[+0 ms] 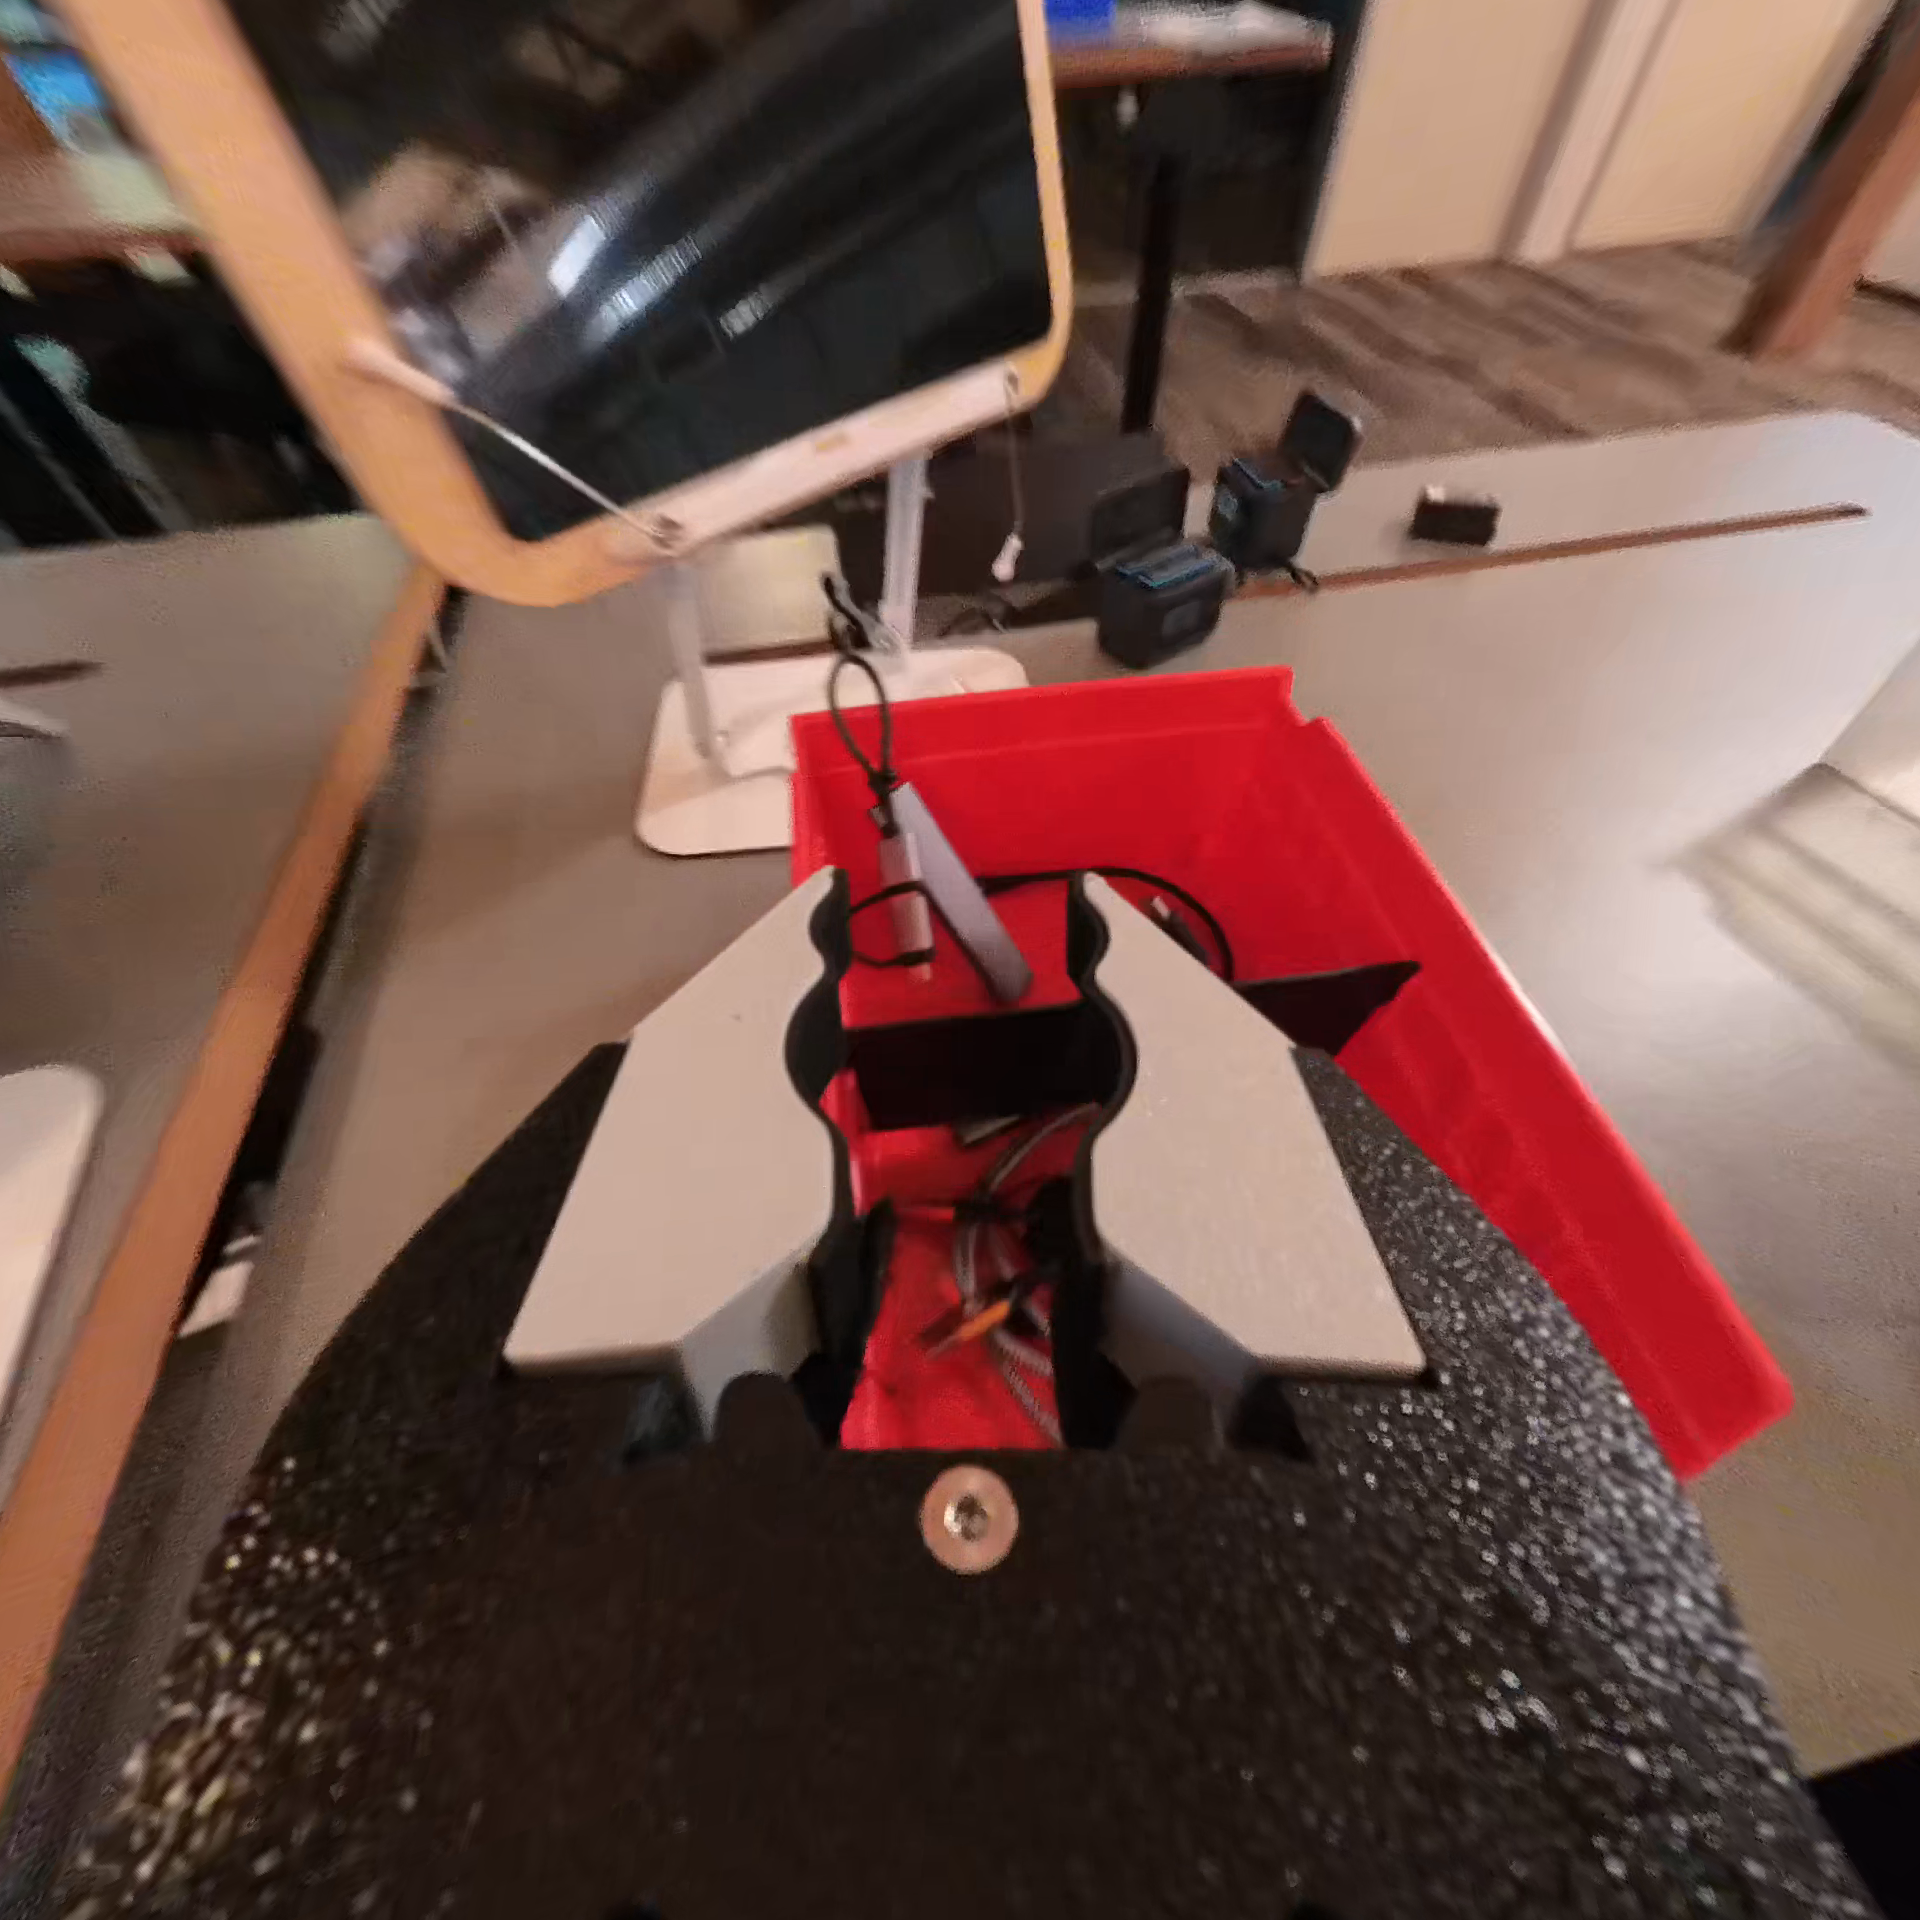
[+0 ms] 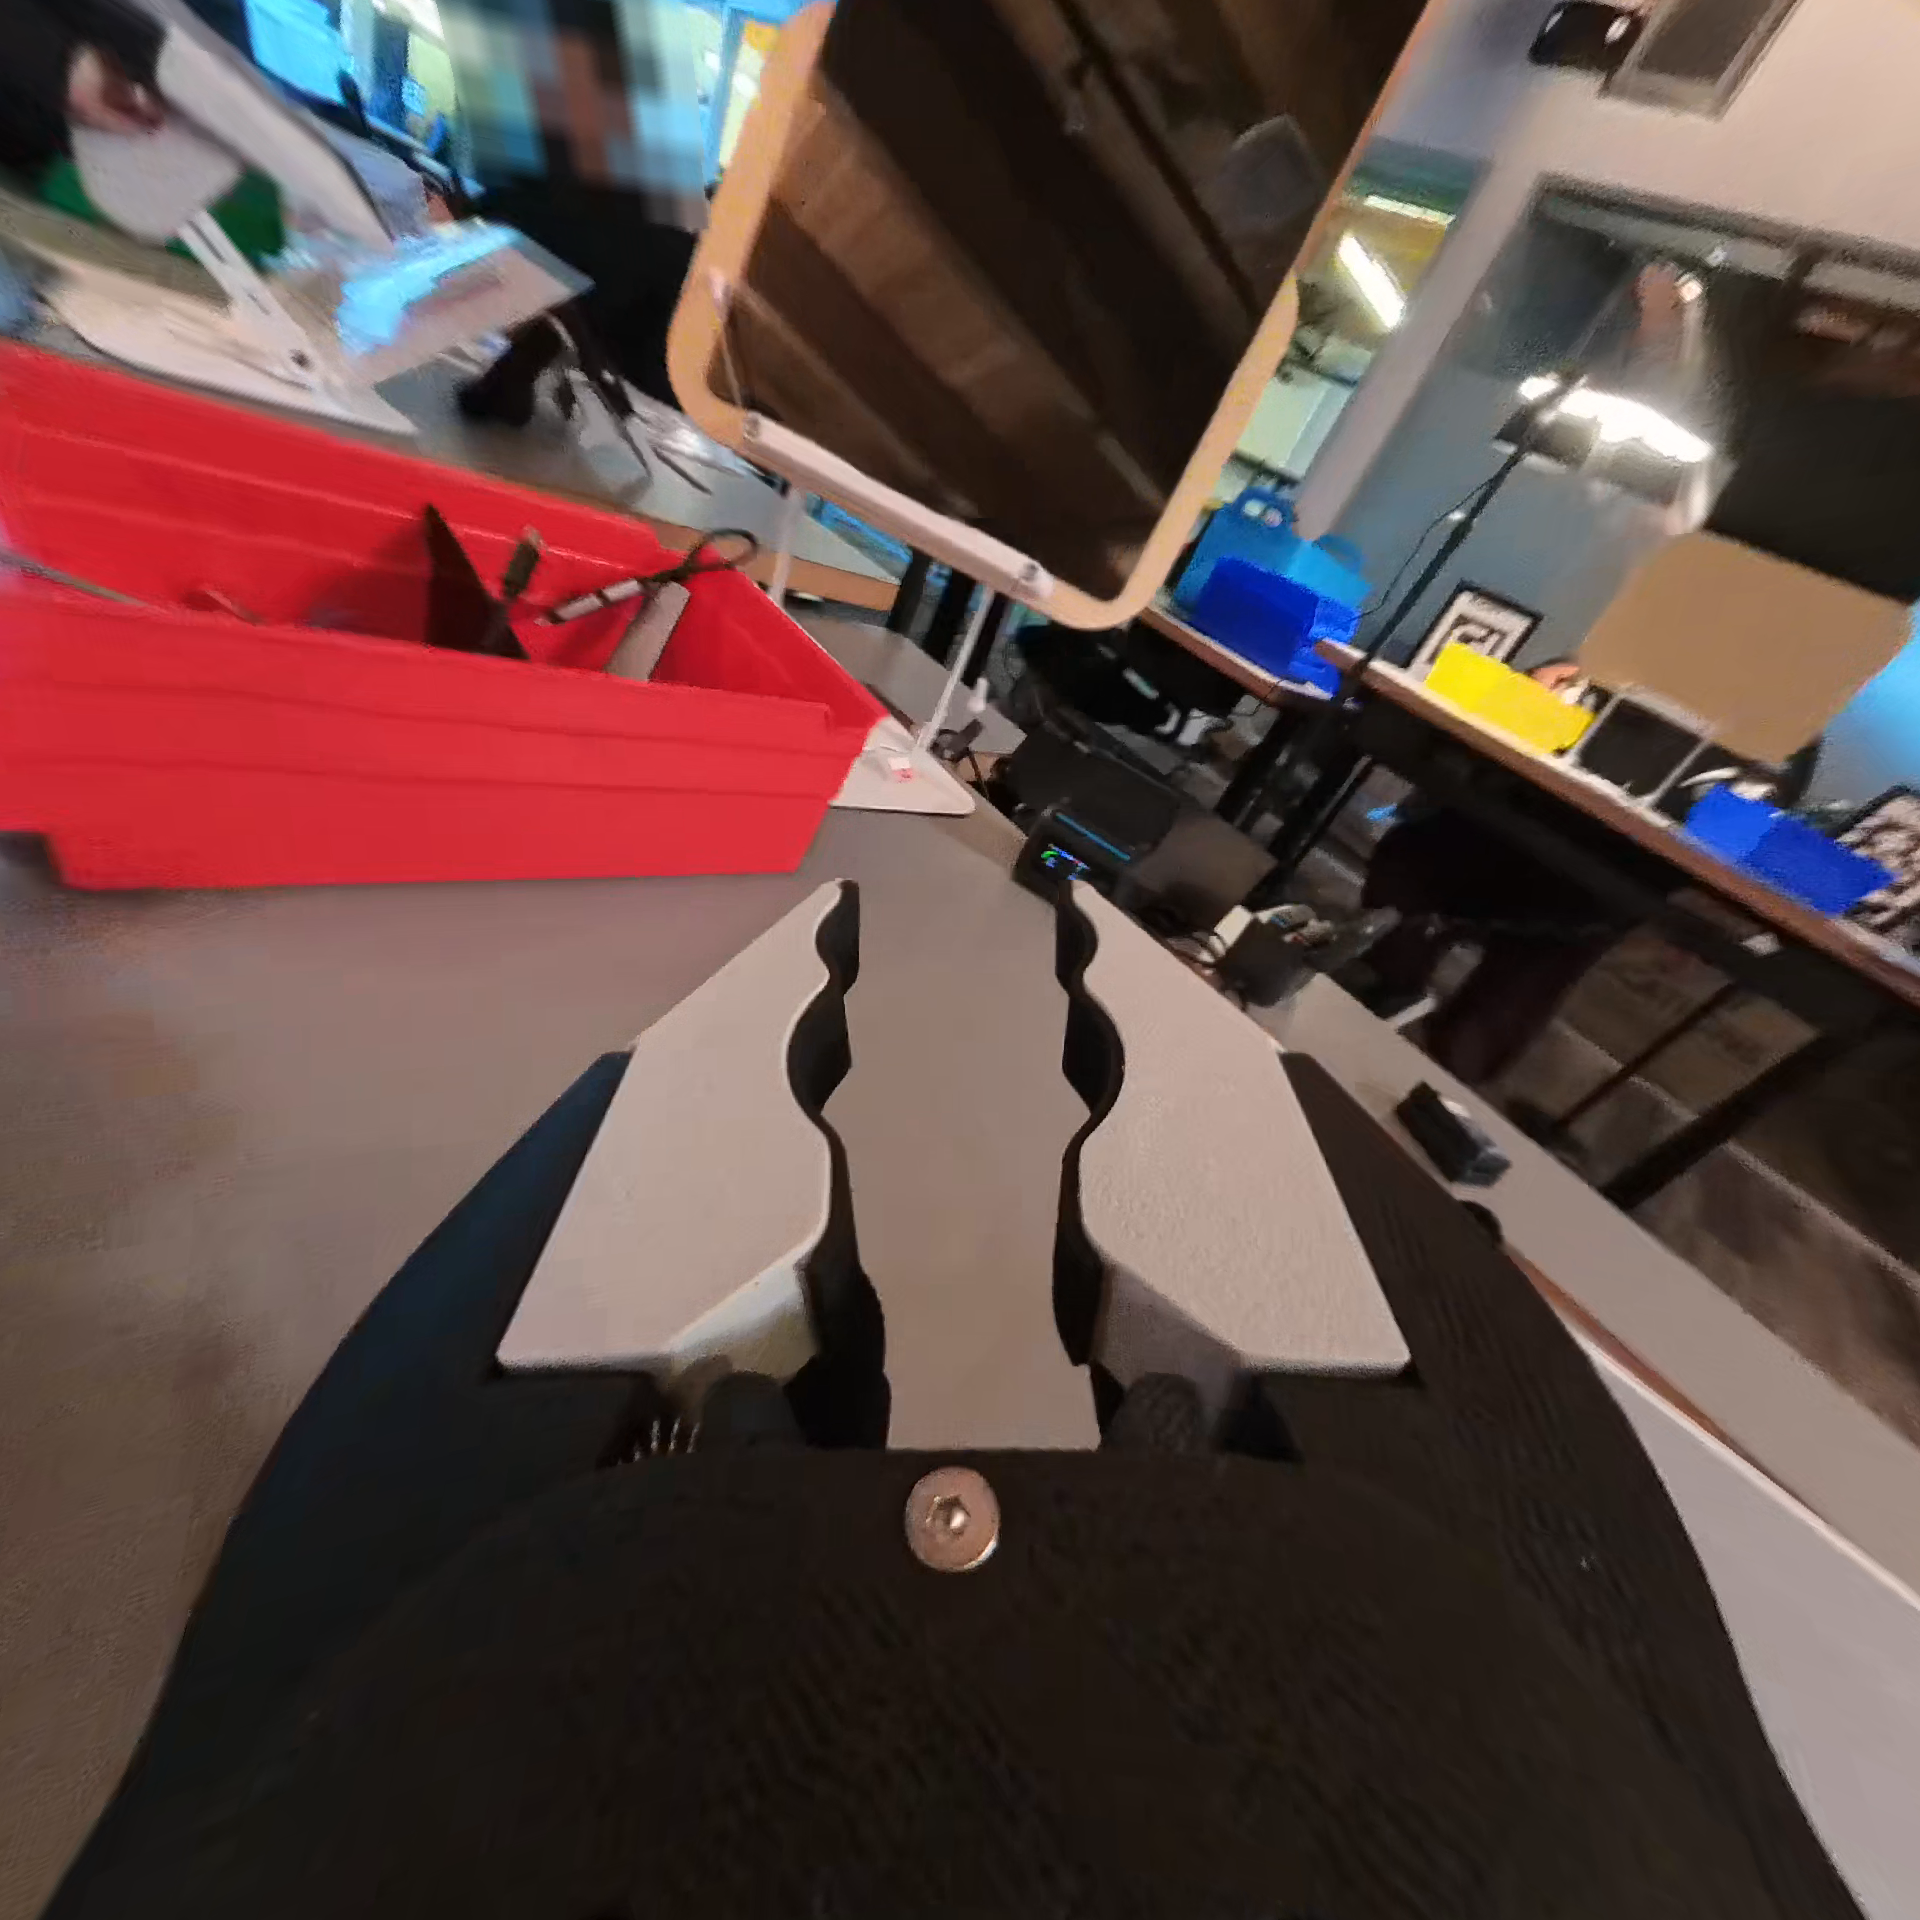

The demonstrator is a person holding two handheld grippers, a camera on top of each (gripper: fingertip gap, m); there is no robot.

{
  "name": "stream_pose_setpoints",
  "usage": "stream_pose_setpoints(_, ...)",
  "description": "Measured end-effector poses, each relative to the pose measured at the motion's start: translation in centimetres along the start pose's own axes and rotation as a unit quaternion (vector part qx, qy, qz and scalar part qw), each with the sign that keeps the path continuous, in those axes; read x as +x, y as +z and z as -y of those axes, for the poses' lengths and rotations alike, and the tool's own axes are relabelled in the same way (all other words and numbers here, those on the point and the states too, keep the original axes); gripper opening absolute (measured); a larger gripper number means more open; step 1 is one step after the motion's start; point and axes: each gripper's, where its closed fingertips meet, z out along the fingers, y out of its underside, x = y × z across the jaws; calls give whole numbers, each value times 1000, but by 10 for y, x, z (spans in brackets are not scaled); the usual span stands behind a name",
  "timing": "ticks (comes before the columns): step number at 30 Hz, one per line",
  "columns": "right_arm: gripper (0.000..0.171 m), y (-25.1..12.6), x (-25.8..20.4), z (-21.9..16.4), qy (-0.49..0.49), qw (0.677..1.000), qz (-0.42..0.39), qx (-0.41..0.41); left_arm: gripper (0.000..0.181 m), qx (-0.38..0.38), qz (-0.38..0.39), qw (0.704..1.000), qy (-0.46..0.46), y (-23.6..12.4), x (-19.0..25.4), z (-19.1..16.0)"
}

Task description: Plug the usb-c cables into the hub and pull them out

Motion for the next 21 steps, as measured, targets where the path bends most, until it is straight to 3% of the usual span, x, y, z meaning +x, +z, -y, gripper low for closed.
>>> stream_pose_setpoints(4, 36, 38, 1, -43, -13, 999, -32, -3, 40, -117, -13, 993, 4, 80, 1, -9)
stream_pose_setpoints(8, 33, 37, 2, -57, -48, 998, -45, -10, 45, -199, 10, 980, 4, 131, -6, -27)
stream_pose_setpoints(11, 31, 35, 8, -75, -64, 995, -67, -43, 52, -261, 23, 965, -15, 148, -8, -45)
stream_pose_setpoints(16, 31, 31, 35, -110, 79, 977, -131, -151, 64, -319, 47, 946, -25, 163, -15, -73)
stream_pose_setpoints(21, 34, 29, 35, -117, 127, 972, -116, -162, 43, -350, 58, 935, -1, 169, -19, -86)
